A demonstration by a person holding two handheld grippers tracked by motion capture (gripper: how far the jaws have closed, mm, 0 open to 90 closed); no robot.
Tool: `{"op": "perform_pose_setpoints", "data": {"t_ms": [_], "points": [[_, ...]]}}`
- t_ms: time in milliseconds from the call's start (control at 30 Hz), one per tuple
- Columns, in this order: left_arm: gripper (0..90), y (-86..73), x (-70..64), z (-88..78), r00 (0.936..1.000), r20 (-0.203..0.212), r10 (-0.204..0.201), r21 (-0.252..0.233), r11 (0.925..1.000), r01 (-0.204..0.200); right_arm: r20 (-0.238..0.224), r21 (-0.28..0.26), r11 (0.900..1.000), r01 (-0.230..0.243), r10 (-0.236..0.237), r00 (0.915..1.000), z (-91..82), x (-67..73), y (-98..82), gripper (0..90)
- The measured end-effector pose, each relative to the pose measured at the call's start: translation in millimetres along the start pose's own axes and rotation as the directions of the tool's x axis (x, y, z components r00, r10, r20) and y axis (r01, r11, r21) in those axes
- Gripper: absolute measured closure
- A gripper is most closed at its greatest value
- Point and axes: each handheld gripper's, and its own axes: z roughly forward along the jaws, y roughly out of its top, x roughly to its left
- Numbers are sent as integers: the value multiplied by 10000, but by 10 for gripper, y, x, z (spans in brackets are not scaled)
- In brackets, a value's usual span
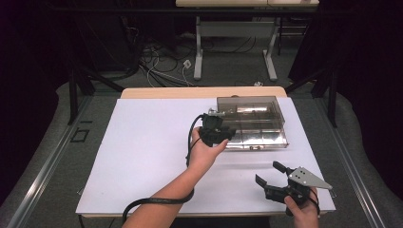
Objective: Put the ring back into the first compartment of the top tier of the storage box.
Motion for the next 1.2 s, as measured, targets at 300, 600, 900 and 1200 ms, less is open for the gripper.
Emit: {"op": "perform_pose_setpoints", "data": {"t_ms": [300,600,900,1200], "points": [[682,-24,-18,68,10000,-22,22,37,10000,-22,-13,-5,10000,14,-14,10000,0,-2,1,149],[682,-56,-8,119,10000,-63,2,11,10000,-2,-32,-36,10000,71,-72,10000,3,-5,2,150],[681,-82,8,149,9999,-127,-14,-31,10000,14,-57,-37,9999,109,-109,9999,6,-7,1,150],[680,-110,31,200,9998,-182,-116,47,9999,117,-73,-12,9999,105,-105,9999,6,-8,1,150]]}}
